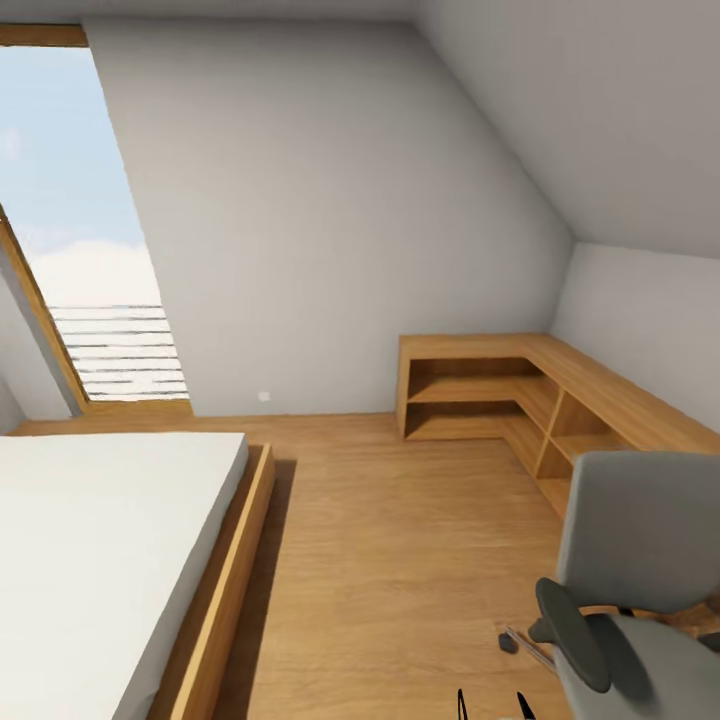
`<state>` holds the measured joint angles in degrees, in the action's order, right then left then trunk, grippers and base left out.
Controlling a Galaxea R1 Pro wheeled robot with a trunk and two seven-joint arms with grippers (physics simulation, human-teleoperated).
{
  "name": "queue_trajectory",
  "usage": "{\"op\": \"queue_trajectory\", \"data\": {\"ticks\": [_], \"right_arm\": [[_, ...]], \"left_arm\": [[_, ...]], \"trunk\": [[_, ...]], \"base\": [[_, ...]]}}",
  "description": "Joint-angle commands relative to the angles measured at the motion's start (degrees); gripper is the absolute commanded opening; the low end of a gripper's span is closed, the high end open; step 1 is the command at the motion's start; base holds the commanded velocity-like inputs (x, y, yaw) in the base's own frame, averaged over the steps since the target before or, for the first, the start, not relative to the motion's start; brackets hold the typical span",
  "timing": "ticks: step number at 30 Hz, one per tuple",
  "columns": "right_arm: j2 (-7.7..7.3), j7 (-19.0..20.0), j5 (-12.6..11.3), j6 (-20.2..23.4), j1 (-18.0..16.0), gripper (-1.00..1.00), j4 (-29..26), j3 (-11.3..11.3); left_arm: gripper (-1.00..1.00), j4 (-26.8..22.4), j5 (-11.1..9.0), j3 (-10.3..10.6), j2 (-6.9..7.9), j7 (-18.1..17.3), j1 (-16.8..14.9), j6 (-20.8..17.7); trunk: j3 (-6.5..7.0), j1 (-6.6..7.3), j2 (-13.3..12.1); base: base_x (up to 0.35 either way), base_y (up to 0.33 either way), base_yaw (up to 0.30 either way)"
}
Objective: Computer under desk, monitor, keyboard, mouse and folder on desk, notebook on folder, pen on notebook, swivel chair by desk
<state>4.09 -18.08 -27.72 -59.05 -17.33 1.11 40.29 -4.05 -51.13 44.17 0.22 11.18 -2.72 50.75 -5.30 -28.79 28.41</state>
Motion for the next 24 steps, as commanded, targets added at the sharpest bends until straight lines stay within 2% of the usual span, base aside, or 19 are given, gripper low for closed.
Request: {"op": "queue_trajectory", "data": {"ticks": [1, 24], "right_arm": [[0.04, -0.3, -0.2, -0.1, -0.1, 1.0, 0.1, 0.5], [-0.05, 0.1, -0.2, 0.0, -0.1, 1.0, 0.1, 0.5]], "left_arm": [[1.0, -0.1, 0.0, 0.5, 0.01, 0.6, 0.0, 0.1], [1.0, -0.1, 0.0, 0.5, 0.04, 0.6, 0.0, 0.1]], "trunk": [[-0.11, -0.05, 0.1], [-0.1, -0.05, 0.1]], "base": [[0.257, 0.0, 0.026], [0.319, 0.0, 0.003]]}}
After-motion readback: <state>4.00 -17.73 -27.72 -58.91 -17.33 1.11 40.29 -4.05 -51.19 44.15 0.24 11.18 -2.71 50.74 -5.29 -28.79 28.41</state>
